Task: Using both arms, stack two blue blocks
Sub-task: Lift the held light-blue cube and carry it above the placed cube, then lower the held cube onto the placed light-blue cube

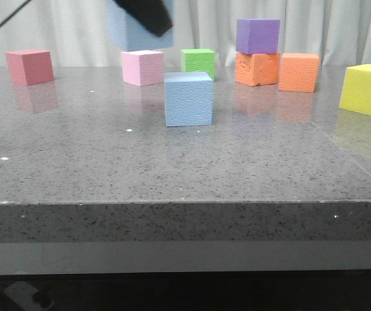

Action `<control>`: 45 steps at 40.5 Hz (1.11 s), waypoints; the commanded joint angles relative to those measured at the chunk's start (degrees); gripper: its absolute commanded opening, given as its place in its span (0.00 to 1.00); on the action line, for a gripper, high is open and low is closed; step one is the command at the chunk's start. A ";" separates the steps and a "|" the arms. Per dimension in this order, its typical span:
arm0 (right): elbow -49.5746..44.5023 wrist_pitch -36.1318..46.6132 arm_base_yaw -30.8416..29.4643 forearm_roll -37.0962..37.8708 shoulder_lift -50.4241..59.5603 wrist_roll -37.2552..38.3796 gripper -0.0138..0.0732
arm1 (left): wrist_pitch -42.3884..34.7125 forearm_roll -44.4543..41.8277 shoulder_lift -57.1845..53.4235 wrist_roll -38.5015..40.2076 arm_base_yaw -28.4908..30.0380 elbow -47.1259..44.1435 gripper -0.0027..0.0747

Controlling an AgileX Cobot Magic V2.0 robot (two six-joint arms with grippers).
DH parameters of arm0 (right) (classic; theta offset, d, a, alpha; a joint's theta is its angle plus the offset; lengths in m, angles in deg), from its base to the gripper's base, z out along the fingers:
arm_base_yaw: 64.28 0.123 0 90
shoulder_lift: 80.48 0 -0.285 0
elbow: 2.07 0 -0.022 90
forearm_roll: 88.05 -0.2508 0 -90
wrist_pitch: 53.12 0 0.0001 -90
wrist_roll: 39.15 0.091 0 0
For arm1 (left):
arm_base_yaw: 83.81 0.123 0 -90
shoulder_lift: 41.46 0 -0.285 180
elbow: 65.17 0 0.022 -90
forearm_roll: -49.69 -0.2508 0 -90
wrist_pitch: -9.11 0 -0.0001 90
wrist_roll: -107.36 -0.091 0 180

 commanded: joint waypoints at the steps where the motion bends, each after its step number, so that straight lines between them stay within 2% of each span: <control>1: 1.51 3.74 0.06 0.01 0.50 -0.58 0.83 | -2.48 1.34 -3.11 -7.10 -2.44 1.90 0.51; 11: 1.51 3.74 0.06 0.01 0.50 -0.58 0.83 | -9.13 1.25 -2.99 -12.24 -4.65 1.90 0.51; 20: 1.51 3.74 0.06 0.01 0.50 -0.58 0.83 | -9.18 1.25 -2.99 -15.92 -4.65 1.63 0.51; 45: 1.51 3.74 0.06 0.01 0.50 -0.58 0.84 | -11.72 1.50 -1.30 -15.90 -4.65 -0.72 0.51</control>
